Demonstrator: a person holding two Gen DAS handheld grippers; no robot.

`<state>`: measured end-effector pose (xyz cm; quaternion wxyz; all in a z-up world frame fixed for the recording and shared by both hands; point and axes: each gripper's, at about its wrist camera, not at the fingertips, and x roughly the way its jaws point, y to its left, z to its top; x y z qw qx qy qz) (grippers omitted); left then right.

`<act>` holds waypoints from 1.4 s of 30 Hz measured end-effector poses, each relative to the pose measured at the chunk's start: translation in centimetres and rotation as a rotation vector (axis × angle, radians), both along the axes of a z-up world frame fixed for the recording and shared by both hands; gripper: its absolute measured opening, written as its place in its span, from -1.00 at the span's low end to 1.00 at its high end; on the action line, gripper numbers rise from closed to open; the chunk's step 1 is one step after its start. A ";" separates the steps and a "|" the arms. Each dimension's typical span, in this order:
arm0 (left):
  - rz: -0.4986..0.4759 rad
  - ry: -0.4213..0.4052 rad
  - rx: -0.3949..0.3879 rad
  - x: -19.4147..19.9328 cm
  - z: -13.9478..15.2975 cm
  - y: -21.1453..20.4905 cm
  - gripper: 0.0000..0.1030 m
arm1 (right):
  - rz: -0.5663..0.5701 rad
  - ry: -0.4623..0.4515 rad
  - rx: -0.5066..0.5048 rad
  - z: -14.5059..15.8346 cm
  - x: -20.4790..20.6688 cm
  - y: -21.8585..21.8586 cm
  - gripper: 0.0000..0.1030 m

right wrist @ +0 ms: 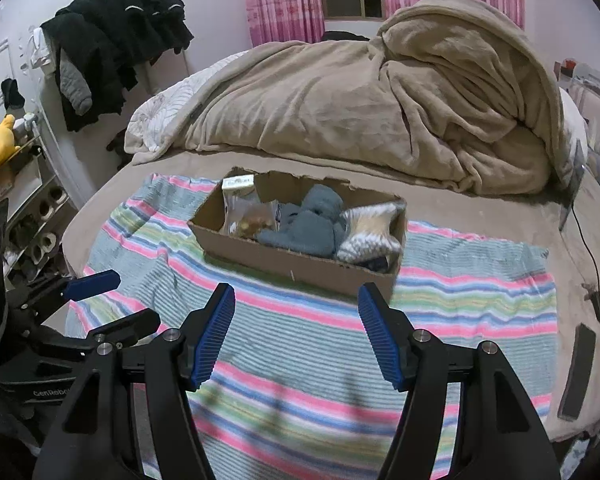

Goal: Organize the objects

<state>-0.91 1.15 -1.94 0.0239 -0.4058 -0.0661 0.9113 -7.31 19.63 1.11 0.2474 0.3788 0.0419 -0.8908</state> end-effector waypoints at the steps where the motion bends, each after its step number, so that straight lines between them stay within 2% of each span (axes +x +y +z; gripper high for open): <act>1: -0.001 0.003 0.002 0.2 0.0 0.0 0.52 | -0.005 -0.003 -0.004 -0.1 0.3 0.2 0.31; 4: -0.016 0.012 0.006 0.8 0.1 0.4 0.57 | -0.020 -0.013 -0.007 -0.4 1.1 0.7 0.31; 6: -0.030 0.017 0.001 1.1 0.1 0.6 0.79 | -0.033 -0.022 -0.007 -0.8 1.6 1.1 0.31; 13: -0.056 0.030 0.010 1.6 0.3 1.1 0.84 | -0.063 -0.049 -0.023 -1.7 2.5 2.1 0.31; 17: -0.048 0.043 0.012 1.7 0.6 1.0 0.90 | -0.066 -0.054 -0.031 -1.8 2.5 2.2 0.31; 42: -0.035 0.040 0.015 1.5 0.7 0.7 0.99 | -0.062 -0.067 -0.036 -2.2 2.4 1.9 0.32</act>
